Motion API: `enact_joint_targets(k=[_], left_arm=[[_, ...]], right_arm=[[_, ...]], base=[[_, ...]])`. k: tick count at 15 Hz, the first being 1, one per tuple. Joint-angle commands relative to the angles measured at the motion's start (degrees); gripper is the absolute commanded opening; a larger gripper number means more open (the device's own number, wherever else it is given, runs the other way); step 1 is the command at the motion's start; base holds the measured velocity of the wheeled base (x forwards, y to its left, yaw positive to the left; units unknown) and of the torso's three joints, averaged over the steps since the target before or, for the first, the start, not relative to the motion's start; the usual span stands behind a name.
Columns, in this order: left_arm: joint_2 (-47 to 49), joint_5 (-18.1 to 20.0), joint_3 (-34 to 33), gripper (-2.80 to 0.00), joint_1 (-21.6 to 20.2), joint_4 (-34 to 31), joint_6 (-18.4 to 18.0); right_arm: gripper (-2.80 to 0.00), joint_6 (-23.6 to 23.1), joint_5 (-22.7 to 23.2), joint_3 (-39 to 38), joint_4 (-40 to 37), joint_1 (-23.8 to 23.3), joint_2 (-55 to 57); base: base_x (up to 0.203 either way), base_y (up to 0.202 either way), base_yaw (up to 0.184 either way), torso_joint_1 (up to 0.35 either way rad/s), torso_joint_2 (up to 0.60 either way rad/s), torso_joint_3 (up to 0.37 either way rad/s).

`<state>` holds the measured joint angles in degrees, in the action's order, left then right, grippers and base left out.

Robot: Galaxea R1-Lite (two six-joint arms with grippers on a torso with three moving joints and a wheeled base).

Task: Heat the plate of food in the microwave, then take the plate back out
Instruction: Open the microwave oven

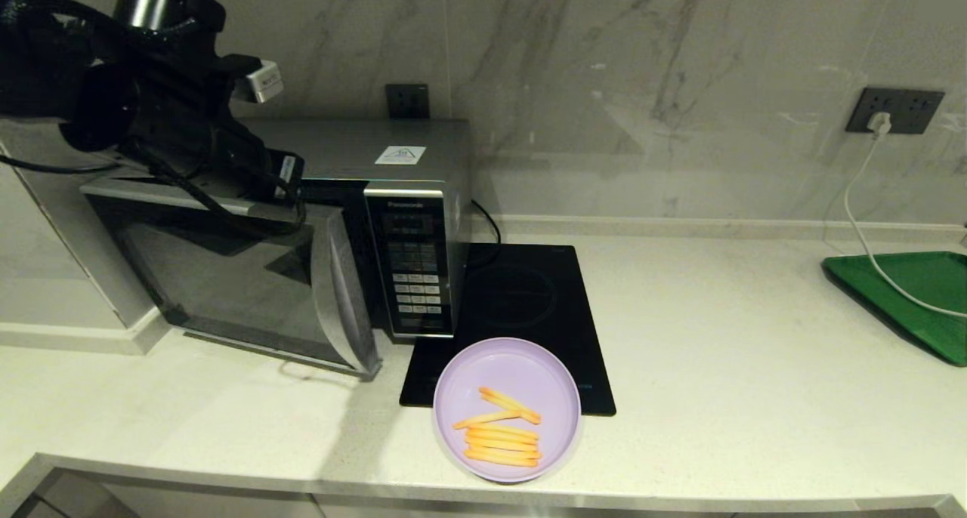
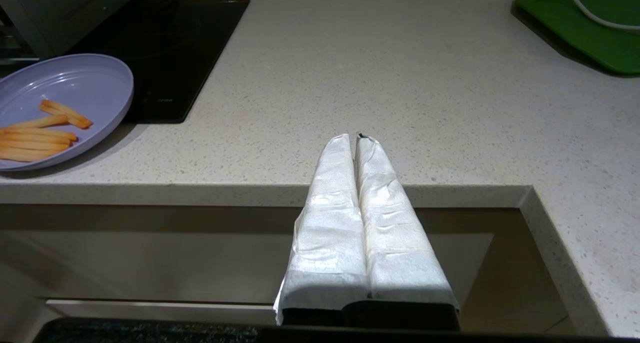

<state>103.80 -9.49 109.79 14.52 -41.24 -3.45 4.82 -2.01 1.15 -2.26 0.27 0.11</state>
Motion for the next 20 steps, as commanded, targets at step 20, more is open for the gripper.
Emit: enact_joint_targets(k=[20], left_arm=[[-15.72, -8.18, -21.9, -2.8, -26.27, -5.39, 3.55]], right_arm=[[-2.8, 0.02, -0.01, 0.0, -0.03, 0.0, -0.02]], base=[[0.0, 0.0, 0.0, 0.0, 0.0, 0.0]])
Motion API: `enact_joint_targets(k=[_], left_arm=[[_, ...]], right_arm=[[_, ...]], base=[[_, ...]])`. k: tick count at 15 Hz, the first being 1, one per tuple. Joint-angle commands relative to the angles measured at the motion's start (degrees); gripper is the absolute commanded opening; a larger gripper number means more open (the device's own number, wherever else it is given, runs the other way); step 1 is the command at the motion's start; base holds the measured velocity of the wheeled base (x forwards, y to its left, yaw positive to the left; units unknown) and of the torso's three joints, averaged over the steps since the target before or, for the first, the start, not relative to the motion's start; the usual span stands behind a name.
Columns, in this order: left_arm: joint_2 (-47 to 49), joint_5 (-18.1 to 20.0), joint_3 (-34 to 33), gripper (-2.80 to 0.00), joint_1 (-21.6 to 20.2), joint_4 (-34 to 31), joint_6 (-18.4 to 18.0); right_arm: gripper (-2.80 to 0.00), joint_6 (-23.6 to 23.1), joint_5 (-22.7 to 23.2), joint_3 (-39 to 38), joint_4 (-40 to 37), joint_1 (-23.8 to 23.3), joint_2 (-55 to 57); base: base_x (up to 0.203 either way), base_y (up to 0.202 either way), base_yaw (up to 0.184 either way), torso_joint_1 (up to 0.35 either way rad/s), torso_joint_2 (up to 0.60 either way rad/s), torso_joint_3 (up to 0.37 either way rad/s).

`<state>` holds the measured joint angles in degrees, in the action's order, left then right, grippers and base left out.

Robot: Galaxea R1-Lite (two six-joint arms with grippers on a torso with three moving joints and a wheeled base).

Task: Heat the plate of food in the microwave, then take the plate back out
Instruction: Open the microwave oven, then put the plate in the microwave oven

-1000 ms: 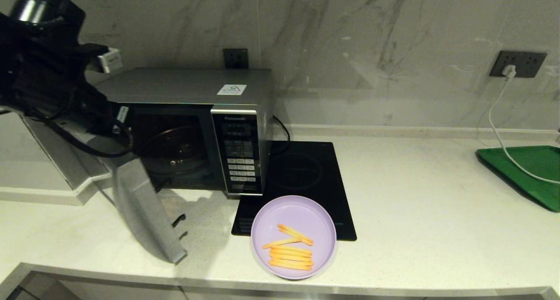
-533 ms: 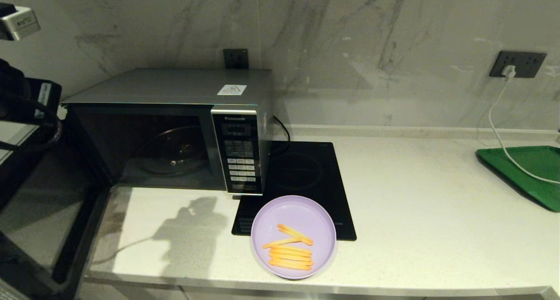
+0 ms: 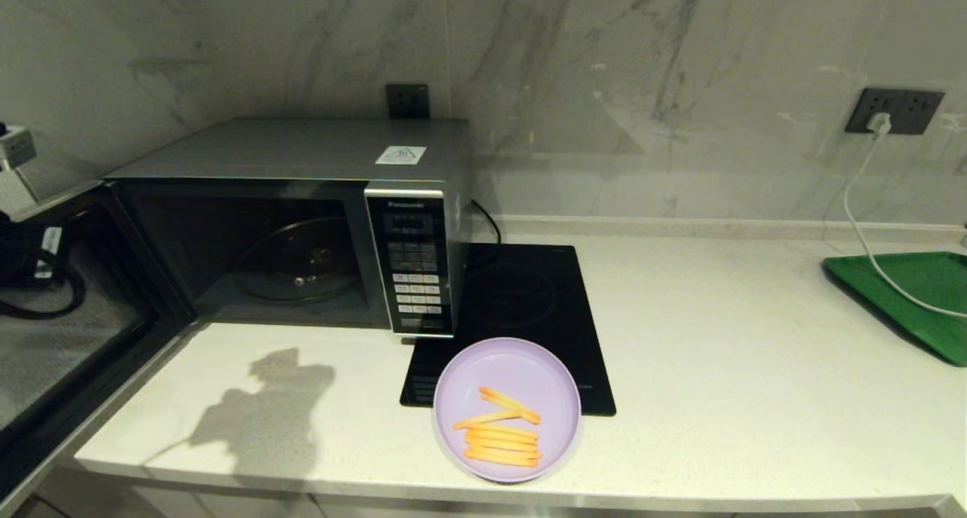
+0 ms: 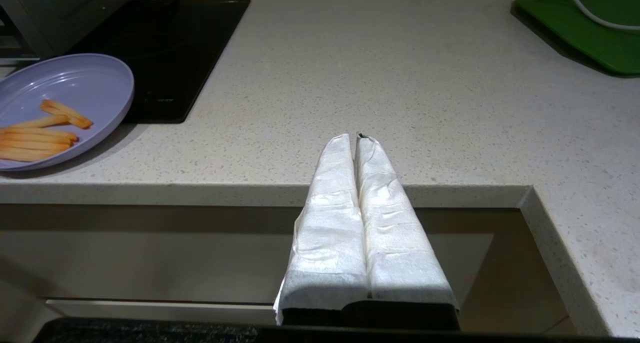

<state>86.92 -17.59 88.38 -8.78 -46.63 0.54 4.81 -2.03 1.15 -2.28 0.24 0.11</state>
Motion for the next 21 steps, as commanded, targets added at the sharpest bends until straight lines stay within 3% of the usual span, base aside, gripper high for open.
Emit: enact_joint_targets(k=[1, 11, 18, 21], left_arm=[[1.85, -0.14, -0.5, -2.8, -4.45, 1.15, -0.99], [3.08, -0.34, -0.23, -2.8, -11.8, 5.14, -1.68], [4.33, -0.25, -0.23, -2.8, -12.49, 6.55, -1.51], [3.81, 0.18, -0.23, -2.8, -10.62, 6.55, -1.35]], right_arm=[[-2.8, 0.02, 0.01, 0.0, -0.01, 0.02, -0.02], [-2.8, 0.02, 0.01, 0.0, -0.01, 0.1, -0.02], [-2.8, 0.02, 0.01, 0.0, -0.01, 0.02, -0.02], [-2.8, 0.02, 0.01, 0.0, -0.01, 0.02, -0.02]], base=[[0.0, 0.0, 0.0, 0.0, 0.0, 0.0], [0.0, 0.0, 0.0, 0.0, 0.0, 0.0], [0.0, 0.0, 0.0, 0.0, 0.0, 0.0], [0.0, 0.0, 0.0, 0.0, 0.0, 0.0]])
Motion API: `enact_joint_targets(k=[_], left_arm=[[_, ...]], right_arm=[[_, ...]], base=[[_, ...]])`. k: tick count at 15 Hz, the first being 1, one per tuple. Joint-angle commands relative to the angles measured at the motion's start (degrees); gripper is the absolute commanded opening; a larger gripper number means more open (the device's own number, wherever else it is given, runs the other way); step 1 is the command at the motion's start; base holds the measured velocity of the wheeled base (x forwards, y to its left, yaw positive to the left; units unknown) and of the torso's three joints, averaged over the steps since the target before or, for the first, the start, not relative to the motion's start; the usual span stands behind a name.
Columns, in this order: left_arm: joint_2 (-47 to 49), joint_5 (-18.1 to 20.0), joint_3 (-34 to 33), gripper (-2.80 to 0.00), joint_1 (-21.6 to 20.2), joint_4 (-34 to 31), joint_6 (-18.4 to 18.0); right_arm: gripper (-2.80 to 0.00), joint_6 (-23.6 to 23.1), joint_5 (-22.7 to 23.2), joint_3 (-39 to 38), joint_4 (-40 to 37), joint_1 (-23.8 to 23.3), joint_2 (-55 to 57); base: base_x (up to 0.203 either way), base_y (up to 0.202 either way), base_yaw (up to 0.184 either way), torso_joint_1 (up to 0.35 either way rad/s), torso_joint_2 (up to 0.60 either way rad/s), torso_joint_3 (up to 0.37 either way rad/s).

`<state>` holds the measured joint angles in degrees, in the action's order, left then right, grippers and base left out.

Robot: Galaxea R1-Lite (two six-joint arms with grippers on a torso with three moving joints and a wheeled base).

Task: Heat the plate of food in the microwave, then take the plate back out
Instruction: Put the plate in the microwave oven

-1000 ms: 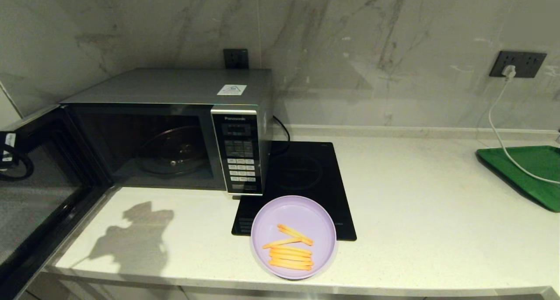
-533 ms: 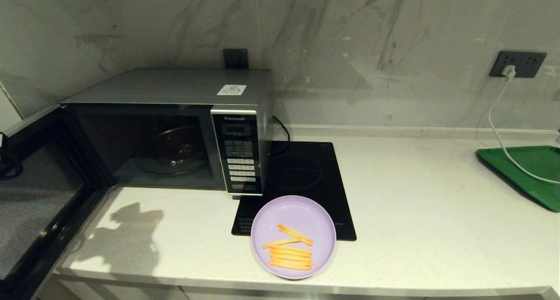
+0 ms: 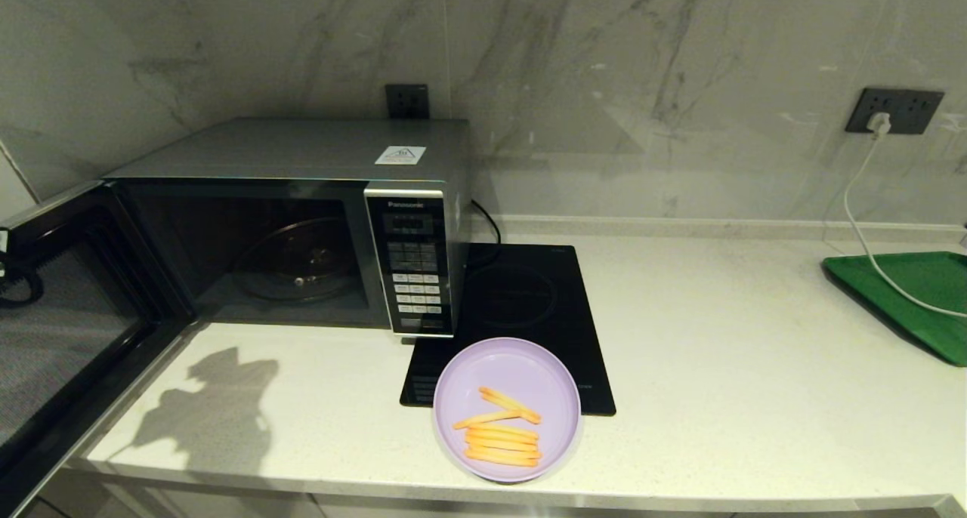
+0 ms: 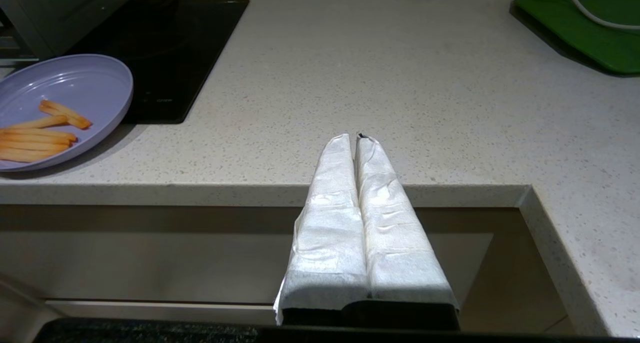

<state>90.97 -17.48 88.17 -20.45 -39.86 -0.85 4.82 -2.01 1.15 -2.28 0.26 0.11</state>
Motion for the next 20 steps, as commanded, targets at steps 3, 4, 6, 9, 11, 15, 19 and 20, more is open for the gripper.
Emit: enact_joint_targets(k=[3, 4, 6, 9, 11, 15, 19, 20], left_arm=[[-2.66, 2.82, -0.4, -2.8, 8.43, -2.18, 0.13], [-3.74, 3.19, -0.52, -2.8, 12.4, -5.46, 0.4], [-4.64, 3.99, -0.77, -2.8, 23.71, -12.08, 4.55], [-1.56, 5.05, -1.2, -0.98, 41.65, -16.62, 17.9], [3.23, 7.83, -1.5, 0.0, 50.01, -18.07, 25.6], [13.29, 12.77, -1.03, 0.0, 54.75, -16.53, 32.64], [21.23, 12.78, 0.48, 0.0, 53.9, -10.67, 36.34], [22.72, 12.84, 1.31, 0.0, 53.2, -9.58, 36.76]], right_arm=[[-2.8, 0.02, -0.01, 0.0, -0.01, 0.09, -0.02], [-2.8, 0.02, -0.01, 0.0, -0.01, 0.09, -0.02], [-2.8, 0.02, -0.01, 0.0, -0.01, 0.0, -0.02], [-2.8, 0.02, -0.01, 0.0, -0.01, 0.01, -0.02], [-2.8, 0.02, -0.01, 0.0, -0.01, 0.0, -0.02], [-2.8, 0.02, -0.01, 0.0, -0.01, 0.0, -0.02], [-2.8, 0.02, -0.01, 0.0, -0.01, 0.0, -0.02], [-2.8, 0.02, -0.01, 0.0, -0.01, 0.0, -0.02]], base=[[0.0, 0.0, 0.0, 0.0, 0.0, 0.0], [0.0, 0.0, 0.0, 0.0, 0.0, 0.0], [0.0, 0.0, 0.0, 0.0, 0.0, 0.0], [0.0, 0.0, 0.0, 0.0, 0.0, 0.0], [0.0, 0.0, 0.0, 0.0, 0.0, 0.0], [0.0, 0.0, 0.0, 0.0, 0.0, 0.0], [0.0, 0.0, 0.0, 0.0, 0.0, 0.0], [0.0, 0.0, 0.0, 0.0, 0.0, 0.0]])
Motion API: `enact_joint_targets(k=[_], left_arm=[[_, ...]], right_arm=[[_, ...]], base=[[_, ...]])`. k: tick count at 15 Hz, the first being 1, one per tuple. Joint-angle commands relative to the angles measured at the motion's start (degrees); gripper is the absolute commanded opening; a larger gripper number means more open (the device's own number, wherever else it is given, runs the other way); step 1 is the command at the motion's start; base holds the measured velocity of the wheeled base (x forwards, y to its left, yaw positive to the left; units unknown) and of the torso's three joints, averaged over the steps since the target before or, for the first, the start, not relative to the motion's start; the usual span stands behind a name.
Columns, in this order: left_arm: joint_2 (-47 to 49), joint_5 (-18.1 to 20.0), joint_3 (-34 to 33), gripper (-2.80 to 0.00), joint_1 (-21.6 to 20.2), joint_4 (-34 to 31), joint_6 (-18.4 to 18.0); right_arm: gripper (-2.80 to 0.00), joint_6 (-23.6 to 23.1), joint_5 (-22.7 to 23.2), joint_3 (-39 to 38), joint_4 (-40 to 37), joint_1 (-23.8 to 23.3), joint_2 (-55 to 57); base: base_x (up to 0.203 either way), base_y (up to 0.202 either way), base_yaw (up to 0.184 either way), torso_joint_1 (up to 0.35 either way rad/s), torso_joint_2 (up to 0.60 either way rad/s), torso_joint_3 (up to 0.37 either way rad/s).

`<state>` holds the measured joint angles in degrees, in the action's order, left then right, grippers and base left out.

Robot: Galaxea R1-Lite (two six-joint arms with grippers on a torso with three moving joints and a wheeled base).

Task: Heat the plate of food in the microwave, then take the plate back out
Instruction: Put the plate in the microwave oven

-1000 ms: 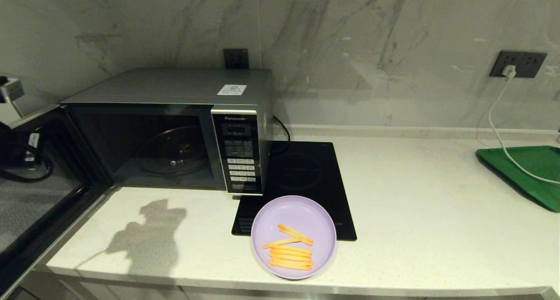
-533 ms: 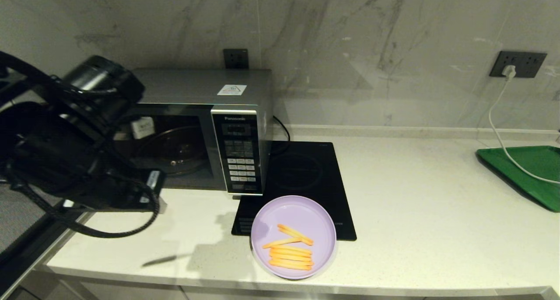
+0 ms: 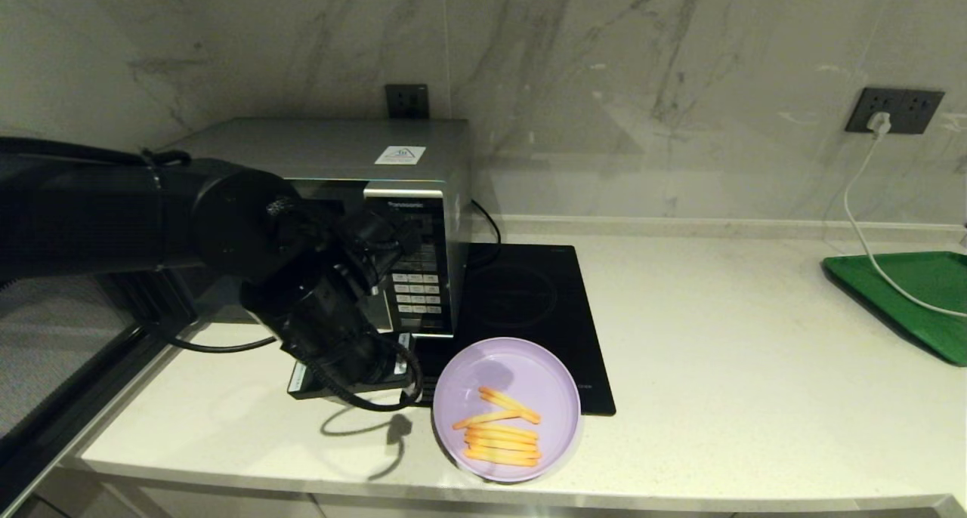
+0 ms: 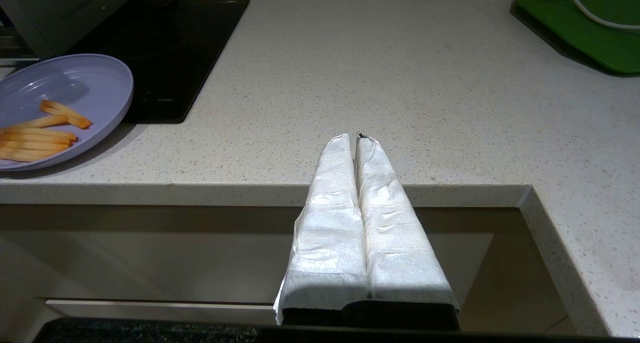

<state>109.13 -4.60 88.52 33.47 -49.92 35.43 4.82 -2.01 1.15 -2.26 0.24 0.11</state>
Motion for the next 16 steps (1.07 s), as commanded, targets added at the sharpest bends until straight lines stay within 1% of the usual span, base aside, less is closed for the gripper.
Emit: enact_joint_targets(k=[1, 4, 9, 12, 14, 16], left_arm=[[5.47, 0.04, 1.38, 0.0, -1.14, 1.7, 0.55], [8.49, -0.41, 2.99, 0.0, -2.16, 3.38, 0.51], [10.34, -0.5, 3.61, 0.0, -2.0, 4.48, 0.61], [12.51, -0.67, 4.68, 0.0, -1.91, 6.18, 0.44], [14.46, -1.98, 6.03, 0.0, -1.85, 6.38, 0.43], [15.96, -2.08, 6.87, 0.0, -1.68, 6.42, 0.43]], right_arm=[[-2.8, 0.02, -0.01, 0.0, -0.03, 0.02, -0.02], [-2.8, 0.02, -0.01, 0.0, -0.03, 0.02, -0.02], [-2.8, 0.02, -0.01, 0.0, -0.03, 0.04, -0.02], [-2.8, 0.02, -0.01, 0.0, -0.03, 0.02, -0.02], [-2.8, 0.02, -0.01, 0.0, -0.03, 0.02, -0.02], [-2.8, 0.02, -0.01, 0.0, -0.03, 0.02, -0.02]], base=[[0.0, 0.0, 0.0, 0.0, 0.0, 0.0], [0.0, 0.0, 0.0, 0.0, 0.0, 0.0], [0.0, 0.0, 0.0, 0.0, 0.0, 0.0], [0.0, 0.0, 0.0, 0.0, 0.0, 0.0], [0.0, 0.0, 0.0, 0.0, 0.0, 0.0], [0.0, 0.0, 0.0, 0.0, 0.0, 0.0]])
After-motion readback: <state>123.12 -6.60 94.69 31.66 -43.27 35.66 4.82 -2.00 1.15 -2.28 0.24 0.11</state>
